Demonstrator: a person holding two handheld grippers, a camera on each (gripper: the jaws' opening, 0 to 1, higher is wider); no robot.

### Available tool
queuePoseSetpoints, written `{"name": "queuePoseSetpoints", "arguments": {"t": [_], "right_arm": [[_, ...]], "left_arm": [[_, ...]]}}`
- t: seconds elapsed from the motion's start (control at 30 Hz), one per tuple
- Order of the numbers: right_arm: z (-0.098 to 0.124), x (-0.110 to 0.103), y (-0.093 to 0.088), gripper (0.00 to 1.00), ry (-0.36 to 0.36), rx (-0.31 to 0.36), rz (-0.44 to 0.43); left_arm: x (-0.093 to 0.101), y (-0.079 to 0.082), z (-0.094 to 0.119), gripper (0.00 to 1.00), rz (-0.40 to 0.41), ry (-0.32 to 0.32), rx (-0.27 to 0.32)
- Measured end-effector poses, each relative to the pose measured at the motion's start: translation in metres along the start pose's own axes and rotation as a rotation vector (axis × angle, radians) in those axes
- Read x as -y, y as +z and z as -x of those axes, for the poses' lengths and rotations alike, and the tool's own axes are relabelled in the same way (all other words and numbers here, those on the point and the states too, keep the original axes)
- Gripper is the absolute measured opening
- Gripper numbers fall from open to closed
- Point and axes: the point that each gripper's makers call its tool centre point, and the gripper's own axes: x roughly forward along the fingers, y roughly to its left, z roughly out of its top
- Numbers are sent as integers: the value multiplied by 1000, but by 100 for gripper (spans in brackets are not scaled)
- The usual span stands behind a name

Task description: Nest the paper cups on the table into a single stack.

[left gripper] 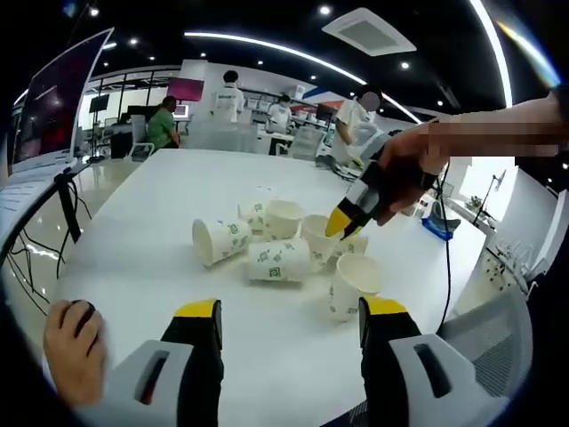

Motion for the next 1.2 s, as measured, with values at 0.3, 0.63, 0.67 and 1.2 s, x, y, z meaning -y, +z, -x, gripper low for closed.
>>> {"name": "queuePoseSetpoints", "arguments": {"t": [0.3, 0.63, 0.67, 1.2], "right_arm": [[-12, 6, 0, 19, -40, -32, 0], [-28, 11, -3, 17, -96, -80, 34], [-30, 11, -3, 16, -100, -83, 38], [-37, 14, -3, 3, -136, -84, 74]], "left_arm": [[0, 0, 1, 61, -3, 1, -1], [3, -1, 1, 61, -11, -3, -8], [3, -1, 1, 61, -12, -3, -9], [2, -2, 0, 59, -8, -5, -12]]}}
